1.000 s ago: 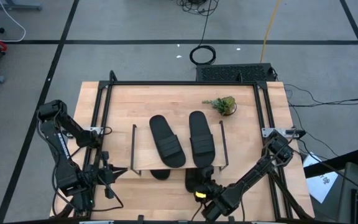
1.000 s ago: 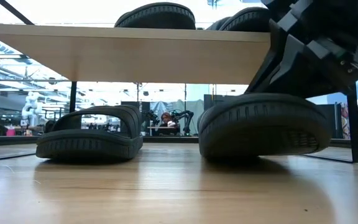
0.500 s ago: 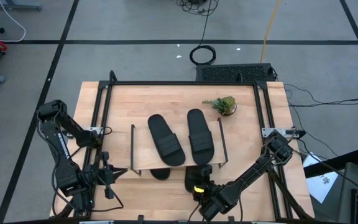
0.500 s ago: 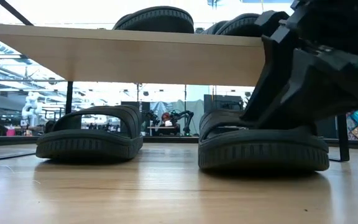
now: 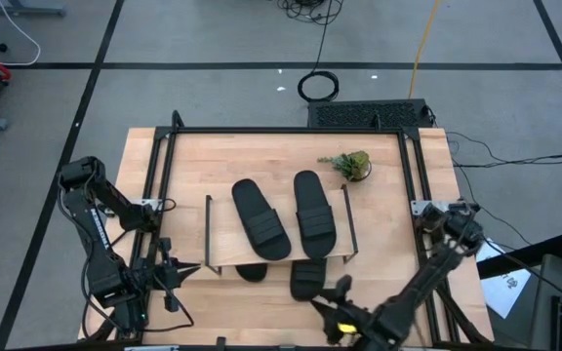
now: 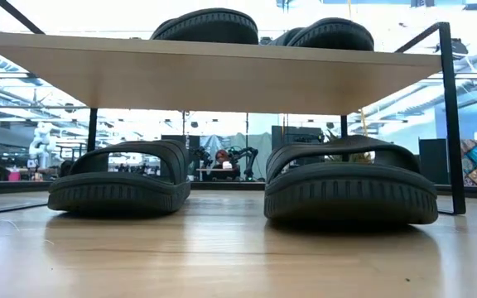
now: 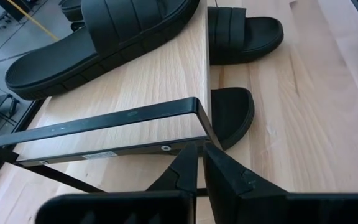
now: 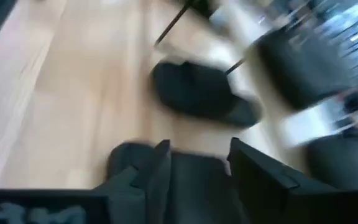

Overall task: Pick and place slides into the shelf
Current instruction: Adjust the shelf

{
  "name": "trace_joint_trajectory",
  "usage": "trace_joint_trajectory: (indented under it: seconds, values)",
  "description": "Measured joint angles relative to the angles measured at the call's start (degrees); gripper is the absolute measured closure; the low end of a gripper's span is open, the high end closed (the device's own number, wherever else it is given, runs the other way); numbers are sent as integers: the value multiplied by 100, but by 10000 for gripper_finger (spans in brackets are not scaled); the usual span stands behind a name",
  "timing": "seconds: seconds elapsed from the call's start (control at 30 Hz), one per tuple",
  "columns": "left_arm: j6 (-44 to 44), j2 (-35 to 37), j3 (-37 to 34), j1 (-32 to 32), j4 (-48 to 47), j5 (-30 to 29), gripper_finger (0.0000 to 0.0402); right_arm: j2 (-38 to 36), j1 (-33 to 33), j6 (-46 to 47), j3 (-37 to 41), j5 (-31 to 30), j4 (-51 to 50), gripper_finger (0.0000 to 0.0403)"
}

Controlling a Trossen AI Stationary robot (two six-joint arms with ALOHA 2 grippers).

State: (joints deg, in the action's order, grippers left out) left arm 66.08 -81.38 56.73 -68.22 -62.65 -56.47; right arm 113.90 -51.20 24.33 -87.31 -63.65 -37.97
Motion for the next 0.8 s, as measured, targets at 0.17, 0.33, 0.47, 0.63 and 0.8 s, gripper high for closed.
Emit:
trace_joint_trajectory:
  seconds: [0.17,0.33,0.47,0.63,0.8]
  values:
    - [-61,-2,0,1,-2,0,376,-654,-240,262,0,-818,-719,364]
    - [-86,-1,0,-5,0,0,376,-1238,-107,890,-4,-916,-1917,399]
    - [-153,0,0,-5,11,0,376,-1701,120,1939,-4,-493,-3455,402]
    - [-190,0,0,-5,17,41,376,-2071,388,3712,91,825,-5268,403]
    - [-188,0,0,-5,17,90,376,-2367,606,3572,612,1472,-4876,403]
